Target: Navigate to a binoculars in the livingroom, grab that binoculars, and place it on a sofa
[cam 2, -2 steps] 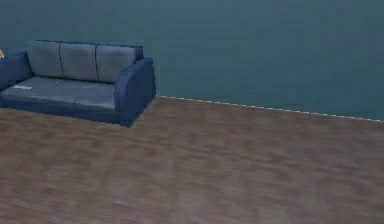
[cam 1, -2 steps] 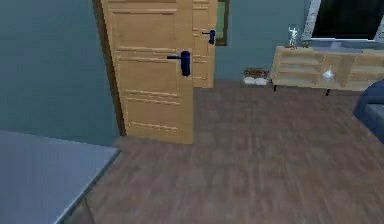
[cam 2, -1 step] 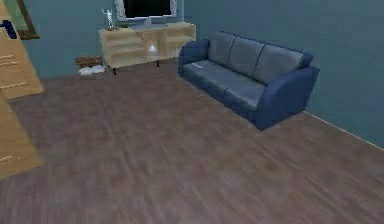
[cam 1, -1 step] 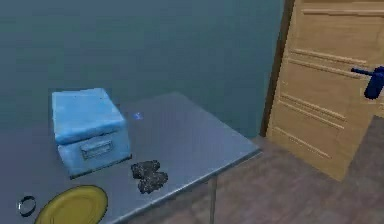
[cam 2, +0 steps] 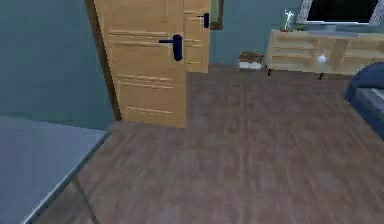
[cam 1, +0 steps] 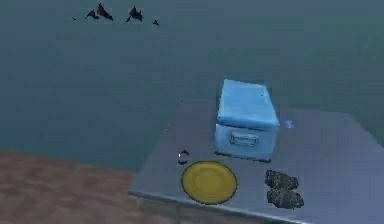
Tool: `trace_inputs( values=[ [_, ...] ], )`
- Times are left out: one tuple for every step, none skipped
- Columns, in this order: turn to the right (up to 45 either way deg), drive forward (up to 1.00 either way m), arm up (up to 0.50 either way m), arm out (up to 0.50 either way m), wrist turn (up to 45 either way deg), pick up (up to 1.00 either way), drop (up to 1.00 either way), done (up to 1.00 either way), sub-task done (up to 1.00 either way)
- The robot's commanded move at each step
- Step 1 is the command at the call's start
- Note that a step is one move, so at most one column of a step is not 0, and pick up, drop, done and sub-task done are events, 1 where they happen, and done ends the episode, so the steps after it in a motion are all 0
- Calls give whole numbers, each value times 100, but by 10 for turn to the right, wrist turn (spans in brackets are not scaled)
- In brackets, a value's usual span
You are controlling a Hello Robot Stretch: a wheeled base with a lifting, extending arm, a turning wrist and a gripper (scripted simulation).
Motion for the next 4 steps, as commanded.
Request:
trace_inputs(
  values=[
    [-450, 0, 0, 0, 0, 0, 0, 0, 0],
    [-120, 0, 0, 0, 0, 0, 0, 0, 0],
    [0, 0, 50, 0, 0, 0, 0, 0, 0],
    [0, 0, 38, 0, 0, 0, 0, 0, 0]
  ],
)
